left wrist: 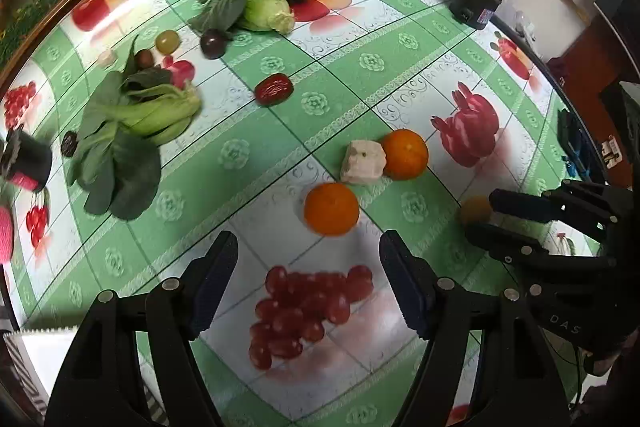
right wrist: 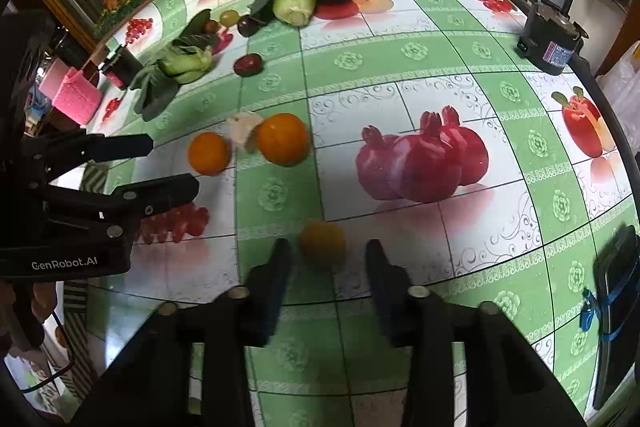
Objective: Organize fruits
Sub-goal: 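Grasp an orange with the left gripper while the right gripper grasps a small yellow fruit, then carry the orange and yellow fruit over the white tray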
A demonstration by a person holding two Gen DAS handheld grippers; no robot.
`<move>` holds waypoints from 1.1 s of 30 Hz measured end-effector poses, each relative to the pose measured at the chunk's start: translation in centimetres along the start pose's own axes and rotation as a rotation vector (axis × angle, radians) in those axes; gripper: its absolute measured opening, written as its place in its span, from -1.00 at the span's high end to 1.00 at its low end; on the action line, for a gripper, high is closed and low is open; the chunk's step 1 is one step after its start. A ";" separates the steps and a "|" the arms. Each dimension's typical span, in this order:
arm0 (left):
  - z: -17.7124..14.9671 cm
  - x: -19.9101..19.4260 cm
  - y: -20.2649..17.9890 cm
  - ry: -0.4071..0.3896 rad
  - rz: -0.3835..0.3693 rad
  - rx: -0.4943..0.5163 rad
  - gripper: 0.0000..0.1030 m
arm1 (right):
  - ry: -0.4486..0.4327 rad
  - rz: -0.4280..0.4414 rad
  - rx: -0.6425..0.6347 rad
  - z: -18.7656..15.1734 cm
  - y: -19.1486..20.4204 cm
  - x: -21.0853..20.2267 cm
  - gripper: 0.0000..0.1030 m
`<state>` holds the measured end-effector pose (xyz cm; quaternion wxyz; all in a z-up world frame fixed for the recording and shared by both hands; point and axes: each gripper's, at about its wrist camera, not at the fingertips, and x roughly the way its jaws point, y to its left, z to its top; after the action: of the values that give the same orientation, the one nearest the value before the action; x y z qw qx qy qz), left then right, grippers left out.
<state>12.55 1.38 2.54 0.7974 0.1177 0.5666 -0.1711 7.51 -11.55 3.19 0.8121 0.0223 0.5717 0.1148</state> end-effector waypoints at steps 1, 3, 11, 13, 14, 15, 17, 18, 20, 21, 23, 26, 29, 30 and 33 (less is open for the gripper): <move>0.2 0.3 -0.1 0.003 0.002 0.003 -0.41 | -0.001 0.001 0.000 0.0 -0.1 0.2 0.43; 0.4 0.7 -0.3 0.004 0.006 0.011 -0.41 | -0.011 0.002 -0.010 -0.1 -0.1 0.3 0.48; 0.6 1.7 -1.1 0.002 0.010 0.046 0.49 | -0.019 0.038 0.010 -0.4 -0.7 -0.2 0.49; 0.4 1.5 -1.3 0.004 0.013 0.050 0.49 | -0.026 0.054 0.012 -0.7 -0.7 -0.7 0.49; 0.2 1.3 -1.3 0.005 0.013 0.053 0.49 | -0.025 0.056 0.012 -0.8 -0.6 -0.8 0.49; 0.0 1.1 -1.4 0.005 0.015 0.056 0.49 | -0.025 0.057 0.010 -0.9 -0.4 -1.0 0.49; -0.6 0.6 -1.4 0.007 0.025 0.061 0.49 | -0.020 0.066 0.007 -1.2 0.0 -1.3 0.49; -1.0 0.3 -1.4 0.010 0.026 0.063 0.49 | -0.016 0.069 0.005 -1.4 0.2 -1.4 0.49; -1.7 -0.3 -1.3 0.011 0.027 0.066 0.49 | -0.010 0.076 -0.002 -1.7 0.8 -1.5 0.49; -2.2 -0.7 -1.3 0.014 0.033 0.070 0.49 | -0.007 0.079 -0.008 -1.9 1.2 -1.6 0.49; -3.0 -1.3 -1.2 0.020 0.030 0.074 0.49 | -0.001 0.088 -0.018 -2.4 2.0 -1.8 0.49; -4.2 -2.1 -1.1 0.023 0.031 0.072 0.49 | 0.001 0.100 -0.023 -3.1 3.2 -2.2 0.49; -5.4 -3.0 -0.7 0.027 0.030 0.064 0.50 | 0.009 0.107 -0.029 -3.8 4.1 -2.2 0.49; -5.8 -3.3 -0.5 0.027 0.032 0.061 0.50 | 0.012 0.108 -0.032 -4.0 4.4 -2.2 0.49; -6.9 -3.9 0.0 0.029 0.041 0.050 0.50 | 0.013 0.115 -0.043 -4.6 5.3 -2.3 0.49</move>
<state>5.46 4.58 3.93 0.7891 0.1519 0.5712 -0.1671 1.67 -7.28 4.63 0.8007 0.0367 0.5722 0.1738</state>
